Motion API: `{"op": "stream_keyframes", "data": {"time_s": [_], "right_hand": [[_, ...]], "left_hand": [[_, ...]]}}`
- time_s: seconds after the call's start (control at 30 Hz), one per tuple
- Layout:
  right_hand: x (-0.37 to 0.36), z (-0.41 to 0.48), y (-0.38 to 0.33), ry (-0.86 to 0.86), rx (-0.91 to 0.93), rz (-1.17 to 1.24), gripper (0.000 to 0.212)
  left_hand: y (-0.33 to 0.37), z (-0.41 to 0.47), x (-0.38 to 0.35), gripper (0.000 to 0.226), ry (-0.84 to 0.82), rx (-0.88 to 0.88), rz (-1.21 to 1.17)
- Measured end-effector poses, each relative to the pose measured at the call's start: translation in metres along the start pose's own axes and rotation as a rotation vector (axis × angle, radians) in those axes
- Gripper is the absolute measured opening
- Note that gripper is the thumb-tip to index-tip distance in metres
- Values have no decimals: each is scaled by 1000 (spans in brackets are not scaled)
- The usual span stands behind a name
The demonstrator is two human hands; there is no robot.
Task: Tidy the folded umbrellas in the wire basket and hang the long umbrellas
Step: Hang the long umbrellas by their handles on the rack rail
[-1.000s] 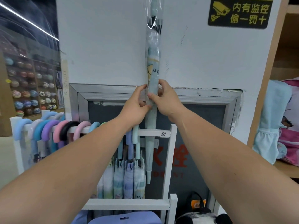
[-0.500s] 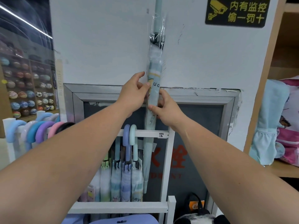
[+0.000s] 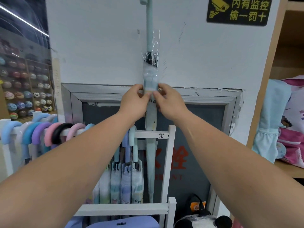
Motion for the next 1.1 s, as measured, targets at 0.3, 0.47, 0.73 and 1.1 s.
{"op": "stream_keyframes", "data": {"time_s": [0.3, 0.47, 0.73, 1.1], "right_hand": [[6, 6, -5, 79, -70, -14, 46], [-9, -8, 7, -36, -78, -41, 48], [-24, -23, 21, -122, -82, 41, 40], [-14, -11, 17, -8, -95, -15, 21]], "left_hand": [[-14, -20, -8, 13, -71, 35, 37], [-23, -17, 7, 27, -63, 72, 133], [-15, -3, 15, 23, -7, -16, 39], [-35, -14, 9, 7, -53, 64, 44]]}}
Point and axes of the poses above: each hand's wrist, its own z-axis towards the middle knuckle, its own x-axis out of the back of the hand, y = z × x, the point moved 5 cm from there along z, towards the middle knuckle, and after that the axes turned 10 degrees about -z, right-handed, at the moved point
